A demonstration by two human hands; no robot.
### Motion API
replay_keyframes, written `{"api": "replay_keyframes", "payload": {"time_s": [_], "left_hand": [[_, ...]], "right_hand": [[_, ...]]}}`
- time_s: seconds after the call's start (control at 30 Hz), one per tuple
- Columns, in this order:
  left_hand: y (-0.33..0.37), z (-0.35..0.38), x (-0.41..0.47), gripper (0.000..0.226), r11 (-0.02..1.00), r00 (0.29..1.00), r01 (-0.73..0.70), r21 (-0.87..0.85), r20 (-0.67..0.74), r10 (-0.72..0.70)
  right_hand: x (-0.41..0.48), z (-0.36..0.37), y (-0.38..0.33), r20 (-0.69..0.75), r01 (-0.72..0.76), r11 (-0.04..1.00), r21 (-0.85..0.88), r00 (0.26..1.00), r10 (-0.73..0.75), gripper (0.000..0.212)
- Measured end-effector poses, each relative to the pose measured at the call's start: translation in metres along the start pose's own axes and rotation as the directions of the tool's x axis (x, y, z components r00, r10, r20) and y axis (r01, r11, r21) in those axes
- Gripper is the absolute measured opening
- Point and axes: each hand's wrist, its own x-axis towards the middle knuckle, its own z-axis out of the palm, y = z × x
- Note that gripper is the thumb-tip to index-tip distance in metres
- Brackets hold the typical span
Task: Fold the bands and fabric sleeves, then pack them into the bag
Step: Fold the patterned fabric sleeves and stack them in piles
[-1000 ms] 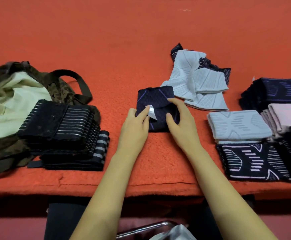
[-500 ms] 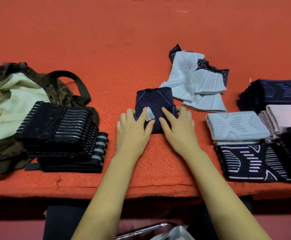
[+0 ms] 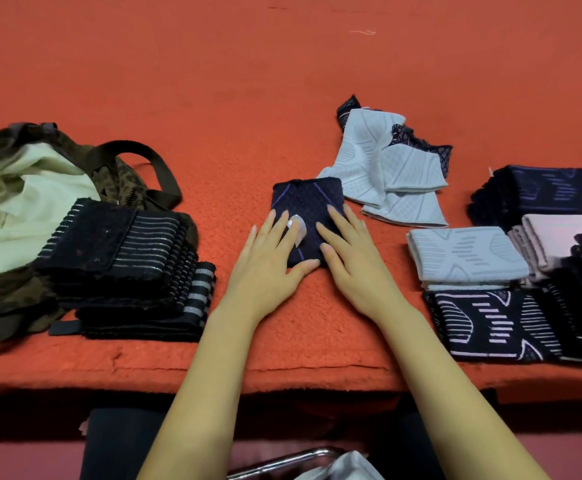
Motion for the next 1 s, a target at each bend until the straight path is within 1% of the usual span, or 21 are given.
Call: {"api": "replay_keyframes", "payload": {"time_s": [0.1,0.17,0.3,0.37,0.47,0.5,0.6,0.7,0.8,0.9,0.97,1.0], "left_hand": [[-0.002,-0.003,0.000,0.060,0.995,1.000,-0.018,-0.100,0.009,0.019],[-0.005,-0.005,-0.001,0.055,0.986,0.999,-0.052,-0.158,0.007,0.054],[-0.011,-0.002,-0.003,0.049,0.978,0.995,-0.097,-0.183,-0.013,0.096],[-0.011,0.001,0.000,0.043,0.975,0.996,-0.081,-0.205,-0.046,0.073],[-0.009,0.002,0.003,0.031,0.962,0.987,-0.101,-0.253,-0.151,0.064],[-0.009,0.001,0.004,0.031,0.960,0.982,-0.112,-0.257,-0.175,0.068],[-0.004,-0.001,0.003,0.043,0.954,0.975,-0.139,-0.264,-0.203,0.086],[0.002,-0.007,0.001,0.041,0.941,0.975,-0.113,-0.318,-0.216,0.044],[0.008,-0.013,-0.002,0.038,0.932,0.954,-0.067,-0.356,-0.297,-0.045],[0.013,-0.015,-0.004,0.034,0.897,0.933,-0.041,-0.440,-0.337,-0.123],[0.016,-0.016,-0.006,0.025,0.846,0.929,-0.036,-0.532,-0.329,-0.168],[0.017,-0.017,-0.006,0.020,0.830,0.928,-0.027,-0.557,-0.323,-0.187]], "right_hand": [[-0.003,-0.001,-0.001,-0.019,0.019,0.994,0.103,1.000,-0.017,0.046],[-0.002,-0.002,-0.002,0.005,-0.007,0.988,0.157,1.000,0.007,0.044],[0.001,-0.004,-0.004,0.061,-0.057,0.979,0.196,0.997,0.046,0.047],[0.000,-0.006,-0.004,0.060,-0.074,0.971,0.227,0.996,0.062,0.047],[-0.001,-0.006,-0.002,0.033,-0.063,0.970,0.235,0.998,0.057,0.049],[0.000,-0.004,-0.001,0.024,-0.048,0.974,0.222,0.999,0.043,0.048],[0.001,-0.001,0.003,-0.023,-0.021,0.973,0.229,0.999,0.027,0.036],[0.000,-0.003,-0.003,-0.069,-0.034,0.974,0.223,0.996,0.051,0.036],[-0.003,-0.009,-0.010,-0.144,-0.062,0.970,0.237,0.985,0.099,0.033],[-0.006,-0.013,-0.011,-0.239,-0.137,0.916,0.378,0.941,0.239,0.024],[-0.008,-0.014,-0.012,-0.248,-0.166,0.867,0.469,0.918,0.309,0.025],[-0.008,-0.015,-0.013,-0.241,-0.178,0.857,0.484,0.914,0.326,0.027]]}}
